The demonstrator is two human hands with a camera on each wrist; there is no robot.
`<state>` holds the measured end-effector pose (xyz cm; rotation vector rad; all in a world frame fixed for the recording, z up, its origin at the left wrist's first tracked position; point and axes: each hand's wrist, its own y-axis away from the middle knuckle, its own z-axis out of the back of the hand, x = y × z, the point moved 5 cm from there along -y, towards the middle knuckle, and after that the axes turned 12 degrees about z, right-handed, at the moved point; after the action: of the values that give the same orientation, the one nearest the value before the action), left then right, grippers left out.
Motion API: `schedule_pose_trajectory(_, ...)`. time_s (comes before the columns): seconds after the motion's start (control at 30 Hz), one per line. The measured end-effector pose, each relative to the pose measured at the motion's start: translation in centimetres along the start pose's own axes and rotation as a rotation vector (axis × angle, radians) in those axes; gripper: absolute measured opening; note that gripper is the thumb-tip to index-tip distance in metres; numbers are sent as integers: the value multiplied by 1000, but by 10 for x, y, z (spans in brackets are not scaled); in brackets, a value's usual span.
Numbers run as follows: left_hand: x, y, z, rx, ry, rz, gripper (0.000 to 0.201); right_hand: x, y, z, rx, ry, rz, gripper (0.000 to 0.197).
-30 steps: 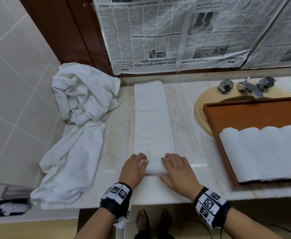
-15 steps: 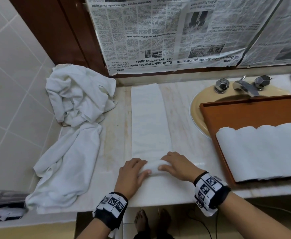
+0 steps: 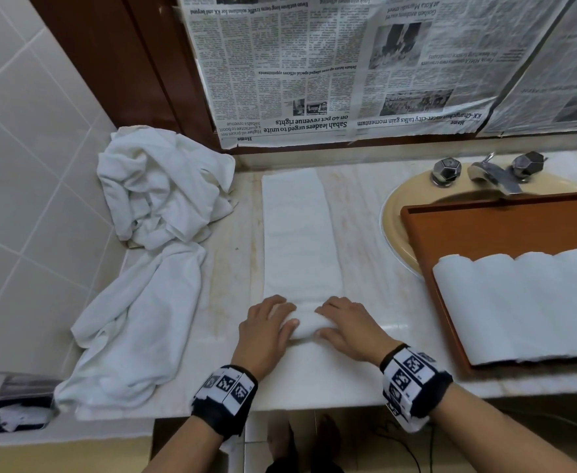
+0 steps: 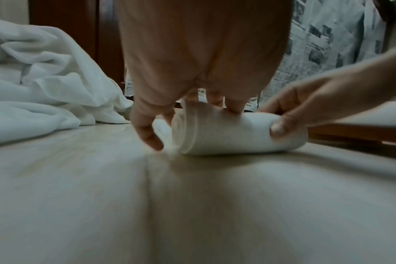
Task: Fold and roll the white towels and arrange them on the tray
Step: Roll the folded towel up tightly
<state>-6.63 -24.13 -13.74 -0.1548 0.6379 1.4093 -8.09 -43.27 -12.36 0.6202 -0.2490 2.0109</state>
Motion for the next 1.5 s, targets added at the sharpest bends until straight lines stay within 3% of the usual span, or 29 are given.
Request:
schedule_pose_trajectory(0.13, 6, 16, -3, -35, -88, -76, 76, -7, -7, 2, 176, -124, -104, 48)
schedule_pose_trajectory(0.23, 10, 16, -6, 17, -103, -55, 83, -5, -1, 2, 141, -194, -147, 50)
schedule_pose_trajectory(0.33, 9, 11, -5, 92, -36, -8, 72, 4, 6, -1, 101, -6, -78, 51)
schedule_pose_trajectory(0.43, 12, 6, -8, 163, -7, 23, 57, 21, 15, 0, -51, 320, 87, 43)
schedule_pose_trajectory(0.53, 15, 2, -8, 186, 62, 38, 65, 28, 19, -10, -89, 416, 144, 47)
schedule_pose_trajectory(0.63, 12, 3, -4, 166, 127, 59, 67, 22, 16, -14, -38, 298, 134, 50)
schedule_pose_trajectory(0.73, 3, 15, 1, 53, -19, -14, 61, 13, 5, -4, 11, 65, 63, 47)
schedule_pose_trajectory(0.9, 2, 23, -8, -64, -132, -68, 70, 2, -10, 2, 88, -98, -78, 38)
schedule_pose_trajectory(0.97, 5, 17, -9, -5, -144, -28, 77, 1, -9, -1, 33, -55, -100, 28)
schedule_pose_trajectory(1.03, 4, 9, -7, 75, -174, -2, 82, 11, -5, 0, -82, 184, -40, 20)
schedule_pose_trajectory(1.13, 1, -4, -4, 176, -186, 35, 69, 26, 8, -8, -200, 287, 33, 23)
schedule_pose_trajectory(1.2, 3, -11, -5, 225, -142, 68, 61, 26, 14, -15, -150, 264, 53, 40)
schedule_pose_trajectory(1.27, 4, -14, -8, 258, -10, 111, 72, 20, 13, -20, -71, 274, 55, 53)
schedule_pose_trajectory(1.37, 2, -8, -8, 172, 175, 89, 75, 11, 3, -11, -3, 139, 17, 52)
schedule_pose_trajectory(1.43, 3, 2, -6, 67, 139, -17, 69, 6, -5, -1, 15, 14, -41, 62)
schedule_pose_trajectory(1.5, 9, 8, -7, 23, 82, -63, 70, 2, -10, 4, 38, -69, -80, 59)
